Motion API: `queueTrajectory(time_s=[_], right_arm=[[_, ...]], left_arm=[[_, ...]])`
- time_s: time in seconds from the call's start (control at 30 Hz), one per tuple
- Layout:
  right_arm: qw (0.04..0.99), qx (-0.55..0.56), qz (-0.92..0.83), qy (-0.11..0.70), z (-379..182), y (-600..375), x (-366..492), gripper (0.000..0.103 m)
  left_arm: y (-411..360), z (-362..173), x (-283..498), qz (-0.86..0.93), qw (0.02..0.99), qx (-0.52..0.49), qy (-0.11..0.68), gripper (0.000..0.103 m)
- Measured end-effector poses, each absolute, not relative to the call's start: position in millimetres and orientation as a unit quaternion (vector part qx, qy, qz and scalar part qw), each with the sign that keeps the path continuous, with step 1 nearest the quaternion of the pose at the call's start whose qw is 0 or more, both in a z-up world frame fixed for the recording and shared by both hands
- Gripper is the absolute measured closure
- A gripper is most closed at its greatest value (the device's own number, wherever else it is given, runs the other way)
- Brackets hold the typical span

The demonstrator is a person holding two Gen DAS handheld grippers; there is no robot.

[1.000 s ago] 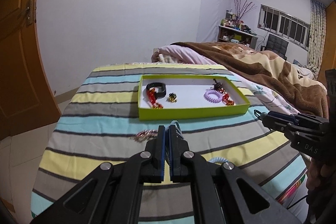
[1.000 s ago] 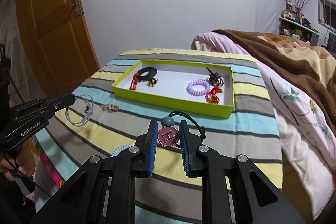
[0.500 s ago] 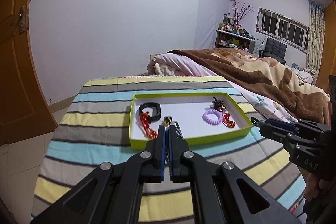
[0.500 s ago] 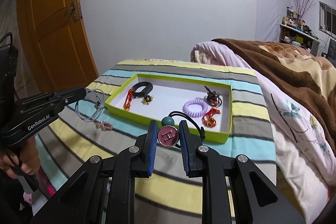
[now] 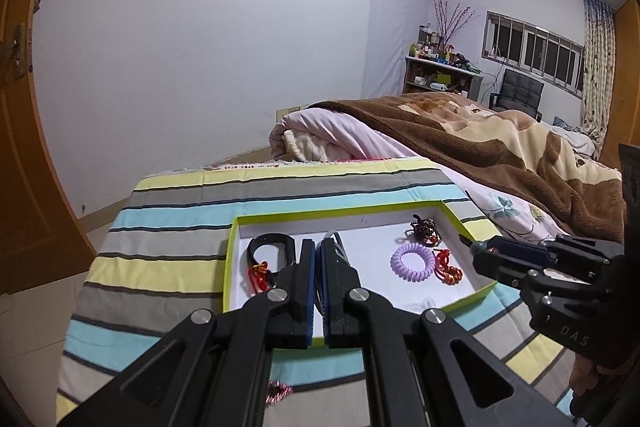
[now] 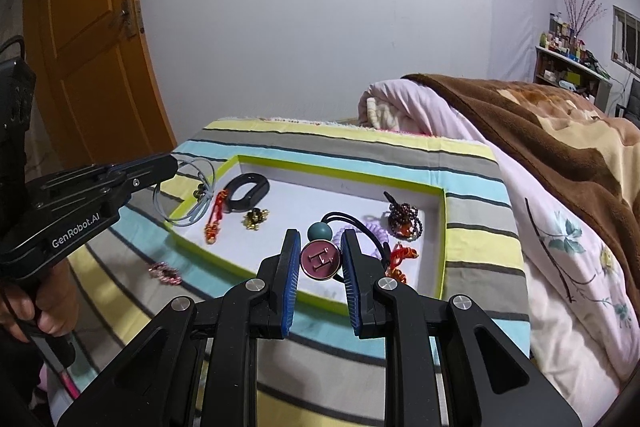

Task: Organize jewelry
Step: 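Carry the grey bracelet into the box while the right tool lowers the pendant there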

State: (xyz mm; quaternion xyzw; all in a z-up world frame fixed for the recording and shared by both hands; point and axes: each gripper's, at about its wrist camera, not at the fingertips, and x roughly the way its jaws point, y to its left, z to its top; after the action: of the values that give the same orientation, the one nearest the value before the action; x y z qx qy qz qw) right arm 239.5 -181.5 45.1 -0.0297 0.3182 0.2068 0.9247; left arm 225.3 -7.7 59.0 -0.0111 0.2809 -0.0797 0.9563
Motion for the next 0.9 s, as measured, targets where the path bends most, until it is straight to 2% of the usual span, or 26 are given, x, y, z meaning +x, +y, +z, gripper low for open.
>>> queueTrajectory(time_s=[0.4, 0.9], right_arm=[[0.909, -0.023, 0.199, 0.365, 9.8, -179.4, 273.1, 0.082], [0.892, -0.015, 0.208, 0.401, -11.6, -177.6, 285.0, 0.082]], left_arm=[[-4.2, 16.0, 252.6, -0.082, 0.939, -0.020, 0.335, 0.100], [-2.2, -6.9, 263.0, -0.077, 0.926, -0.014, 0.369, 0.100]])
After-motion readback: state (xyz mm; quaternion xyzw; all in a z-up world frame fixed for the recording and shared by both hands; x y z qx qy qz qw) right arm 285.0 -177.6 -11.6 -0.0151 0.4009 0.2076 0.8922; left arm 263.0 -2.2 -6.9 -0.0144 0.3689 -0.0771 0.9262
